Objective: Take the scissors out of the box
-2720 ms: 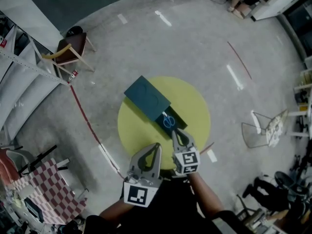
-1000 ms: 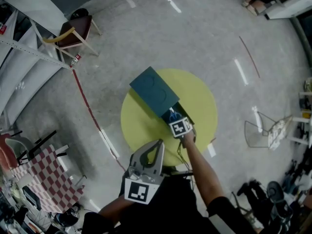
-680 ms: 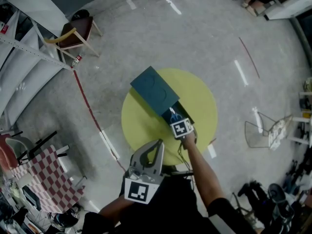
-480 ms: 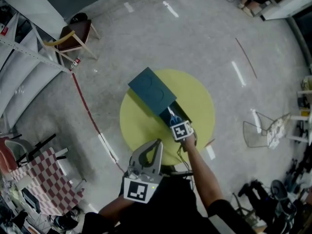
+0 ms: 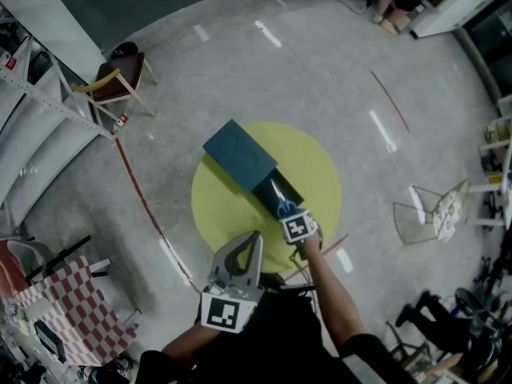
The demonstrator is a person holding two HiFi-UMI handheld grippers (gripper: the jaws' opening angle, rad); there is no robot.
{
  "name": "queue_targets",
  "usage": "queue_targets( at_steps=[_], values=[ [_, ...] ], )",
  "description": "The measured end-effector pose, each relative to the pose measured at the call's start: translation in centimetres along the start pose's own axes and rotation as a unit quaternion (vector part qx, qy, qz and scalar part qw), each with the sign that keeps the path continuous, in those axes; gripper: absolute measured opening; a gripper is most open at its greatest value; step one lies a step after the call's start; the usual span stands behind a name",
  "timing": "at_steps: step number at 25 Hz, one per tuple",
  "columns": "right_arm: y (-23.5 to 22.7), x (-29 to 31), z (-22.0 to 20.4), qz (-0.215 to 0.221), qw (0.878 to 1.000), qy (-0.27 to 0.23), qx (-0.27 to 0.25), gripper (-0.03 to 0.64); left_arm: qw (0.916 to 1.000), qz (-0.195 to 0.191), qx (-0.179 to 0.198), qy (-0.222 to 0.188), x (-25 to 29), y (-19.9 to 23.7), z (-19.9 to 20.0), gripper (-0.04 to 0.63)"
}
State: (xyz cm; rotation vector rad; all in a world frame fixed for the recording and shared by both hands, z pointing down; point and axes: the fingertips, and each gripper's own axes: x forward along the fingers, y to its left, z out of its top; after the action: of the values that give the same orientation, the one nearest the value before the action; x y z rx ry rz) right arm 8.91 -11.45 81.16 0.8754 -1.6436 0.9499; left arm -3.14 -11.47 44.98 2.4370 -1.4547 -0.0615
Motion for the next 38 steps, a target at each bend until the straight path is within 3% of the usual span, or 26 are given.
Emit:
queue_targets(
  at_steps=[7,21,32,38],
  values=[
    [-1.3,-3.7,-0.2,-0.040,0.998,-0.051,-0.010,0.067,0.9998,-0.002,0.013,-0.014,-0.8,-1.2,1.0,-0.002],
    [-0.1,-12.9,2.4,-0.049,0.981,-0.189,-0.010,0.067,0.9984,-0.002,0.034,-0.044,-1.3,-2.9,2.5,-0.002],
    [0.6,-21.3,3.8,-0.060,0.948,-0.313,0.007,0.067,0.9978,-0.004,0.040,-0.053,-1.2,-3.5,3.2,-0.002],
    [2.0,-26.3,4.0,-0.058,0.918,-0.391,0.016,0.067,0.9977,-0.004,0.043,-0.053,-1.4,-3.4,3.2,-0.002]
  ],
)
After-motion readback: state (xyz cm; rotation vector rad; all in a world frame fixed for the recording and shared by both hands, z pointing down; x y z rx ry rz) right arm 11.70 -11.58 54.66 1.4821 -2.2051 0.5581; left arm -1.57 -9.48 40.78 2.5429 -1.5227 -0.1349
